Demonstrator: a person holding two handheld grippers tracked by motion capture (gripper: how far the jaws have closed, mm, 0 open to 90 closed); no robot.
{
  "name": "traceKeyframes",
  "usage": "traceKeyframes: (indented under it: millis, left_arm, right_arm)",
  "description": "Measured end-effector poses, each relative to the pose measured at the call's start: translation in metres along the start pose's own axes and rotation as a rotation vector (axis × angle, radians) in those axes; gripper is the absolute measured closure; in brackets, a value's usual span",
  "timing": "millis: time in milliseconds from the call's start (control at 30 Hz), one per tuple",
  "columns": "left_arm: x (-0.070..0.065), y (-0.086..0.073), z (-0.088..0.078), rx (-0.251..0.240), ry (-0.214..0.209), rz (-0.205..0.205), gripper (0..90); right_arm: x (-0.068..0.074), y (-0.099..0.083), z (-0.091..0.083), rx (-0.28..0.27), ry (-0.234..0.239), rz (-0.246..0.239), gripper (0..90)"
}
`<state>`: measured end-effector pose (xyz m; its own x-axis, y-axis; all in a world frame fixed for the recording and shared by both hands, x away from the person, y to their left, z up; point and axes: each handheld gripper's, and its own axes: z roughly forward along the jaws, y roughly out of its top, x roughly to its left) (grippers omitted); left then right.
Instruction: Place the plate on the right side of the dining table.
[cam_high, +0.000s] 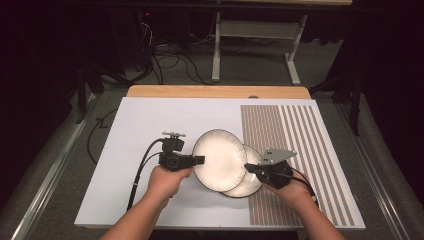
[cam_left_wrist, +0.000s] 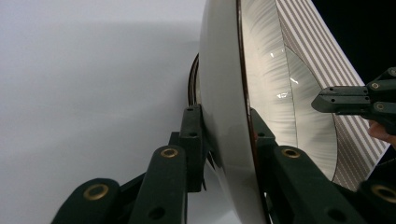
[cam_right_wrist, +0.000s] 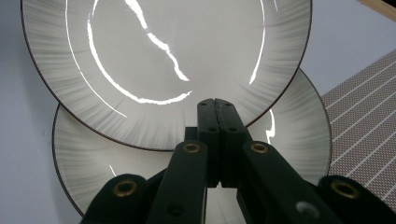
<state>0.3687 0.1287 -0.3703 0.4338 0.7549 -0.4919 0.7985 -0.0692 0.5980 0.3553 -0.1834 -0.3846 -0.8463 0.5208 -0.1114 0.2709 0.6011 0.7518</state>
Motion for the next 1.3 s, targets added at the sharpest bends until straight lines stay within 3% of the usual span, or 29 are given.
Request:
traceKeyframes:
  millis: [300,667,733,867,1000,1167,1200,1300]
  left_arm:
    - [-0.002,0.001,-0.005,-0.044,-0.023,0.009,78.6]
    - [-0.01,0.0,-0.009,-0.114,-0.012,0.119,80.4]
    - [-0.011,0.0,-0.009,-0.123,-0.013,0.124,80.4]
    - [-0.01,-0.002,-0.013,-0.156,-0.002,0.176,80.5]
    - [-0.008,-0.006,-0.017,-0.214,0.008,0.223,80.5]
    - [-0.004,-0.012,-0.021,-0.266,0.008,0.248,80.5]
    - [-0.003,-0.013,-0.022,-0.279,0.005,0.256,80.5]
    - [0.0,-0.019,-0.024,-0.316,-0.002,0.274,80.4]
  right_arm:
    - [-0.005,-0.001,-0.009,-0.038,-0.017,0.036,90.0]
    - [-0.013,-0.003,-0.025,-0.09,-0.047,0.065,90.0]
    - [-0.015,-0.003,-0.029,-0.099,-0.054,0.067,90.0]
    - [-0.017,-0.005,-0.034,-0.109,-0.064,0.085,88.6]
    - [-0.019,-0.01,-0.043,-0.139,-0.093,0.107,77.7]
    - [-0.02,-0.014,-0.053,-0.169,-0.122,0.135,65.8]
    - [-0.022,-0.017,-0.058,-0.19,-0.136,0.148,57.6]
    - [-0.024,-0.02,-0.063,-0.209,-0.136,0.168,49.5]
